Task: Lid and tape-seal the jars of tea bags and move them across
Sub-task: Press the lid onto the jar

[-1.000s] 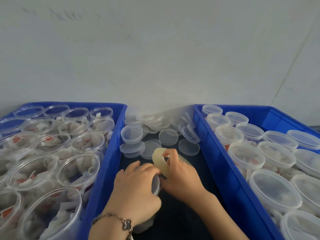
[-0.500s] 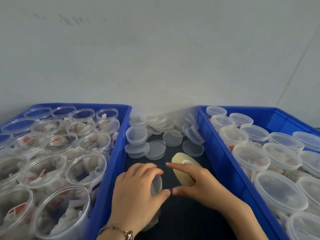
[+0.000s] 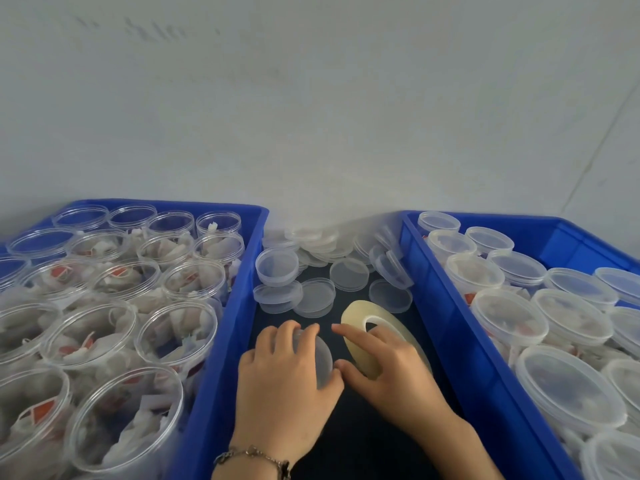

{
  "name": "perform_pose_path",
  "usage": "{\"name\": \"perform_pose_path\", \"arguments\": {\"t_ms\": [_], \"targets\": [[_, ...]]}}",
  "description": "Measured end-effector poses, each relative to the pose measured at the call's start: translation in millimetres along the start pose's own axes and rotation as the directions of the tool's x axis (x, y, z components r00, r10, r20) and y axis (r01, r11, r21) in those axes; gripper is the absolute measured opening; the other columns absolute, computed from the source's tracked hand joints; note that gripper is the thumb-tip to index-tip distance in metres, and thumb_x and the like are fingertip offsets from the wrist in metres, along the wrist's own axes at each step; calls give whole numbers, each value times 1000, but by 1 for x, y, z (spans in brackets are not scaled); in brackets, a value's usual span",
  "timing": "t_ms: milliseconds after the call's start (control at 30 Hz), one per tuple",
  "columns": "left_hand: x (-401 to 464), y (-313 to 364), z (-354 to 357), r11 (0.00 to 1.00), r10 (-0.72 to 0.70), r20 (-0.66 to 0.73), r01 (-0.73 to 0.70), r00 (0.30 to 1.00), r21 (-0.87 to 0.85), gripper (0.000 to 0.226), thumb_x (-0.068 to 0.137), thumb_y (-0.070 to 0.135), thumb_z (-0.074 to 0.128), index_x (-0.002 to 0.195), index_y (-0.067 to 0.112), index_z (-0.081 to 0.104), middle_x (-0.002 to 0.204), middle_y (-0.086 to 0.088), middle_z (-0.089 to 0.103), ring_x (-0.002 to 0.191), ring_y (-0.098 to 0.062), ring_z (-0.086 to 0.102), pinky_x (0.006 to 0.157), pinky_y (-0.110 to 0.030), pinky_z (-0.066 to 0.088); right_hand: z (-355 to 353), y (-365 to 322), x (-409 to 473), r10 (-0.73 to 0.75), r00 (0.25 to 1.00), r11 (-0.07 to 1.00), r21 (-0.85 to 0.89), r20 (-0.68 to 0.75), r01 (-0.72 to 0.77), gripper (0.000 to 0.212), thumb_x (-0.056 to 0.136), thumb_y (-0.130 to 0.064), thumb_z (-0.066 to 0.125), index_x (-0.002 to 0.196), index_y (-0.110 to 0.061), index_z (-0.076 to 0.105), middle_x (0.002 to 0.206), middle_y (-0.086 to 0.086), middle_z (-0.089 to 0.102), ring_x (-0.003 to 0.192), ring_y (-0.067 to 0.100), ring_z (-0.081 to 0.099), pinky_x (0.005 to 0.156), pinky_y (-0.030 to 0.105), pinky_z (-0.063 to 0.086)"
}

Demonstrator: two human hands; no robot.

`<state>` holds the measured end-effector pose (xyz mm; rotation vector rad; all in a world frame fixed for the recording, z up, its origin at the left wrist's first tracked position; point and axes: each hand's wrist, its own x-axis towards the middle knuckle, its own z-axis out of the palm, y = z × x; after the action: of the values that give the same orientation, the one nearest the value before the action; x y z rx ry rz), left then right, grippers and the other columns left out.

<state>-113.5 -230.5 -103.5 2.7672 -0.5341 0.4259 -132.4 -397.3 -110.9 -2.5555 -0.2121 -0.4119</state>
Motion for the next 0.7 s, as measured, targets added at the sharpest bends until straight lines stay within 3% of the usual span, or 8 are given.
{"name": "perform_pose_path", "arguments": {"t_ms": [133,233,367,567,700], "targets": [[2,5,0,999,-46,-3,46,999,8,67,76,69,17,135,41,31,137,17,36,126,-9,33,94,-27,37,9,-2,-1,-1,996,998,57,-92,6,48,83,-48,59,130,-49,48,83,-5,56,77,9,53,70,23,47],[5,10,0,990,-138,-15,138,990,-17,59,76,65,33,128,41,46,125,21,49,117,-6,42,82,-24,41,12,-4,4,25,984,995,99,-175,-8,50,81,-36,71,129,-40,54,77,-1,59,73,12,55,67,20,45],[6,13,1,977,-204,-41,201,978,-68,53,71,59,48,117,37,63,113,19,61,107,-8,52,72,-27,46,11,-5,9,36,978,996,86,-205,-18,47,79,-36,74,124,-36,60,79,-1,62,73,11,57,68,23,47],[13,16,3,973,-226,-90,219,970,-74,47,71,55,56,112,33,68,106,16,64,101,-11,54,70,-30,47,17,-5,17,59,968,997,58,-242,-46,42,84,-37,68,126,-33,60,75,-3,57,68,13,54,64,31,48],[19,16,5,966,-253,-121,244,960,-84,44,72,53,61,108,31,70,101,13,66,95,-14,56,67,-31,44,26,-5,24,78,967,996,67,-244,-63,39,88,-37,63,127,-34,58,73,-3,52,66,13,49,64,27,43]]}}
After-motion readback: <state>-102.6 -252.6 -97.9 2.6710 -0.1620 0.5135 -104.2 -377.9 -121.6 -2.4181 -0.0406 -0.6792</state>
